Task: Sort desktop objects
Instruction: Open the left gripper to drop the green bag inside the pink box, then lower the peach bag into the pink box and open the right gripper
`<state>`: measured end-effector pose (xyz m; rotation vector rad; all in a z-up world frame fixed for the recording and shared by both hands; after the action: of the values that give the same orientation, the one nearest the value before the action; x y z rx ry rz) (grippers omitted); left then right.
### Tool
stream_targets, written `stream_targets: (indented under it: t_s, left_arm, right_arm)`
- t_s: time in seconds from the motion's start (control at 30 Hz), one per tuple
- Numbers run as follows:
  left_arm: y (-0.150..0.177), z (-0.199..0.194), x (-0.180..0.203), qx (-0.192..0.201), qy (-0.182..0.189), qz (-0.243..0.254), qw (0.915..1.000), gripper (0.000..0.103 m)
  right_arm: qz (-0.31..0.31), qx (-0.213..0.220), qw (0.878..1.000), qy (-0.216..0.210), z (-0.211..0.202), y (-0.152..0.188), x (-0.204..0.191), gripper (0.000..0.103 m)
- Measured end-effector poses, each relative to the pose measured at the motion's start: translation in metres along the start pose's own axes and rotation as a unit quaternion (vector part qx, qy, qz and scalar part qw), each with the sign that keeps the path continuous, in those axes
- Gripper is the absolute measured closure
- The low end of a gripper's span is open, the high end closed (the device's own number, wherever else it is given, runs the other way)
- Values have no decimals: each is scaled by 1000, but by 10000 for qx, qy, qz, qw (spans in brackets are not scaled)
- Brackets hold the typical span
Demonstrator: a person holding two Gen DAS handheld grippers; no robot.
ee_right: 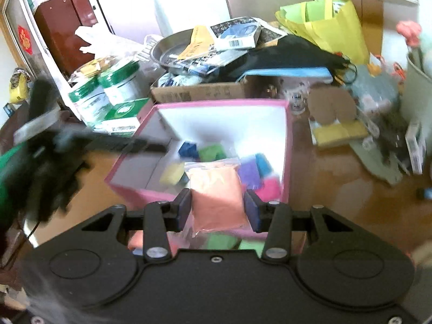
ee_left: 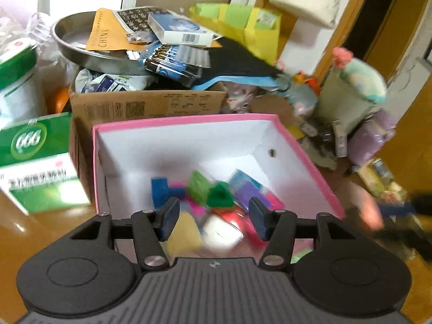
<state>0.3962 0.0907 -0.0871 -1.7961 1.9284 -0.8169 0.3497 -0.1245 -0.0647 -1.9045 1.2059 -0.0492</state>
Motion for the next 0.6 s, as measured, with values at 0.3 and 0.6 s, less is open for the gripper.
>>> stream_targets:
  t_s: [0.3,0.6]
  left_arm:
    - [37,-48,-3,321,177,-129,9992,48]
    - [67,-62,-9,194,339,-306,9988,48]
  right_arm:
    - [-235,-127,9996,106,37,-29,6,60]
    - [-388,-461,9976,331,76,-41,10,60]
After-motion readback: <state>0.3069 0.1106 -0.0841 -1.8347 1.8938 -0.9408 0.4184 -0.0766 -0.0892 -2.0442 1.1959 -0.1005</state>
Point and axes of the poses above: each gripper's, at about its wrist camera, not at the fingertips, and z roughly the way its jaws point, x to its right, y to its underside, the point moved 2 cm from there along z, roughly the way its jaws point, and after that the axes turned 13 degrees about -y, right-handed, at the moved point
